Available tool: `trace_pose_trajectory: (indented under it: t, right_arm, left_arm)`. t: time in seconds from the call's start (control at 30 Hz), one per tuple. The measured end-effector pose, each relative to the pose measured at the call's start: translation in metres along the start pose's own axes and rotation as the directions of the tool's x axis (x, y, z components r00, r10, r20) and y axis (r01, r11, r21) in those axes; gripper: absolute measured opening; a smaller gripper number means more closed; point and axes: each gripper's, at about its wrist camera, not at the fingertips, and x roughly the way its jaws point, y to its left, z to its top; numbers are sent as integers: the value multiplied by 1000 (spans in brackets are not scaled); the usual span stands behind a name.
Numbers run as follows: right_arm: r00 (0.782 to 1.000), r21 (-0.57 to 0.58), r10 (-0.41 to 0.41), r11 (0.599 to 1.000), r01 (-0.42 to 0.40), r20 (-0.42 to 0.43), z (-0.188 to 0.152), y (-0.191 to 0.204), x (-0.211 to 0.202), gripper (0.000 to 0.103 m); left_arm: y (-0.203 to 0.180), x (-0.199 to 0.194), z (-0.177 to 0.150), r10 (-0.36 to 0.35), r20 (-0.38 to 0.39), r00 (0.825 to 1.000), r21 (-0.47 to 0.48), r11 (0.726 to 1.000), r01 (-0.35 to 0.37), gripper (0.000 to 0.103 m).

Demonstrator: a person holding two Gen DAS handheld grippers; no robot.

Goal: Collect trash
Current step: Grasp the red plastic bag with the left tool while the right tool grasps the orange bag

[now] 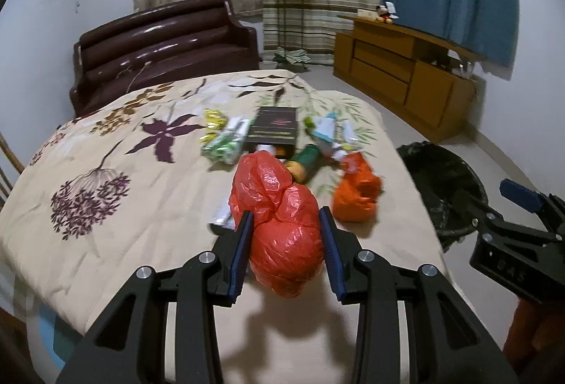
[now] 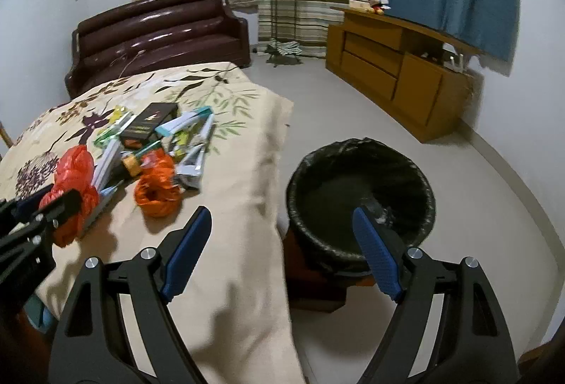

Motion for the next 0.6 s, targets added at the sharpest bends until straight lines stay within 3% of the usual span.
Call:
trace_pose_trajectory:
  t: [0.1, 0.33, 0.6]
  right_arm:
    - [1000, -24, 15, 1000, -15, -2, 2, 11, 1, 68]
    - [996, -24, 82, 996, -83, -20, 10, 34, 9, 68]
    - [994, -71, 101, 992, -104, -38, 13, 70, 21, 68]
  left_arm:
    - [15, 1, -2, 23, -5, 1000, -26, 999, -23, 38]
    - [45, 2, -2, 74, 5, 997, -62, 995, -73, 38]
    - [71, 8, -4, 91, 6, 996, -80, 993, -91, 38]
